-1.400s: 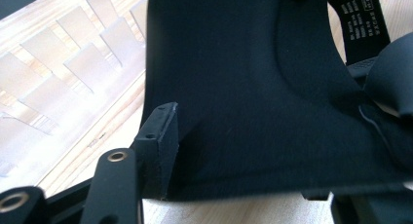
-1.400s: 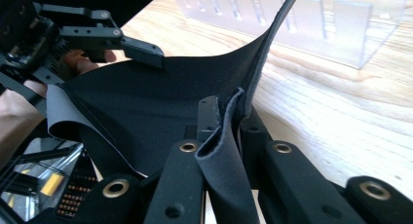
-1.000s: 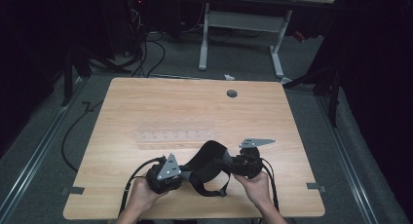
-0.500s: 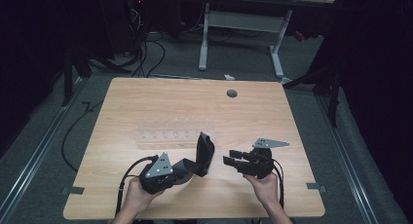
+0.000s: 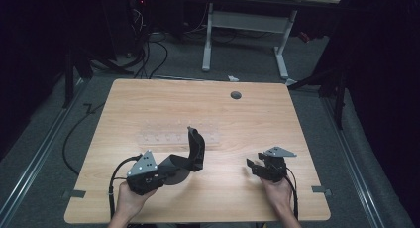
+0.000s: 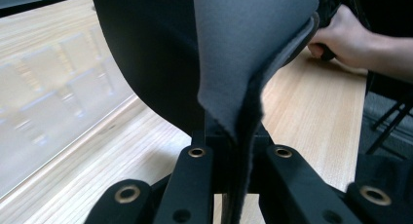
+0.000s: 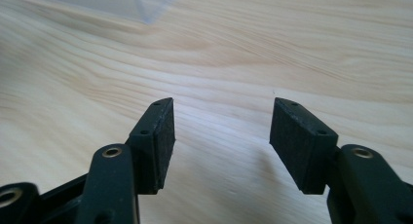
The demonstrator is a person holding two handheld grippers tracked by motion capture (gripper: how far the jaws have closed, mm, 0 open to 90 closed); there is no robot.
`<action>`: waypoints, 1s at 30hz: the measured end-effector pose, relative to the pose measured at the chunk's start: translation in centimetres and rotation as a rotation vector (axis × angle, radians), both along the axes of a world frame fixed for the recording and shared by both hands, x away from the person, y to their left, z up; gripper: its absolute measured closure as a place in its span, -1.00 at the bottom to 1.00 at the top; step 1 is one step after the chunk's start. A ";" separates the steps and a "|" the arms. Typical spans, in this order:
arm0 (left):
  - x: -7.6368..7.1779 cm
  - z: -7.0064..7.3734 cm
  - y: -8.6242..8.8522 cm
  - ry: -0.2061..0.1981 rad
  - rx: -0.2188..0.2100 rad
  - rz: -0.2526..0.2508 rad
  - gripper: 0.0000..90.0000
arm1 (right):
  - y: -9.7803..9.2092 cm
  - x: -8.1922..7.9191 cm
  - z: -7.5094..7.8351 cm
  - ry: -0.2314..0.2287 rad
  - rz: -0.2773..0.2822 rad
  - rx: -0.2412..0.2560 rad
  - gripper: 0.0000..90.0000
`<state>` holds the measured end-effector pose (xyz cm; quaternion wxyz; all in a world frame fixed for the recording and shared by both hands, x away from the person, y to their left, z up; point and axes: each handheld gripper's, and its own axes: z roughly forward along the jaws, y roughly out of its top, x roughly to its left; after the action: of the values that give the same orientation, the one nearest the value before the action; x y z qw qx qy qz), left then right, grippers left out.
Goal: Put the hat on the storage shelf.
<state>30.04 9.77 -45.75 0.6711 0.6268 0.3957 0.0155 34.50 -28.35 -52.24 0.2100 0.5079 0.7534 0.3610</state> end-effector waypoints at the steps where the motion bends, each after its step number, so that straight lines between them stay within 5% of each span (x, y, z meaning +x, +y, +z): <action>1: 0.0 0.0 0.3 0.002 -0.009 0.009 0.92 | -0.1 0.1 -0.2 0.001 -0.019 -0.018 -0.09; 6: 0.2 0.3 1.7 -0.004 -0.044 0.055 0.91 | -0.4 0.5 -0.8 0.015 -0.057 -0.079 -0.14; 15: 0.5 1.3 3.9 -0.026 -0.099 0.129 0.91 | -0.4 0.5 -0.9 0.018 -0.068 -0.084 -0.18; 30: 2.2 3.8 5.9 -0.090 -0.123 0.252 0.92 | -0.4 0.4 -0.9 0.019 -0.070 -0.082 -0.18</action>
<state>32.28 15.66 -41.94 0.7179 0.5286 0.4410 0.1034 34.94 -28.77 -53.09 0.2358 0.5284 0.7513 0.3175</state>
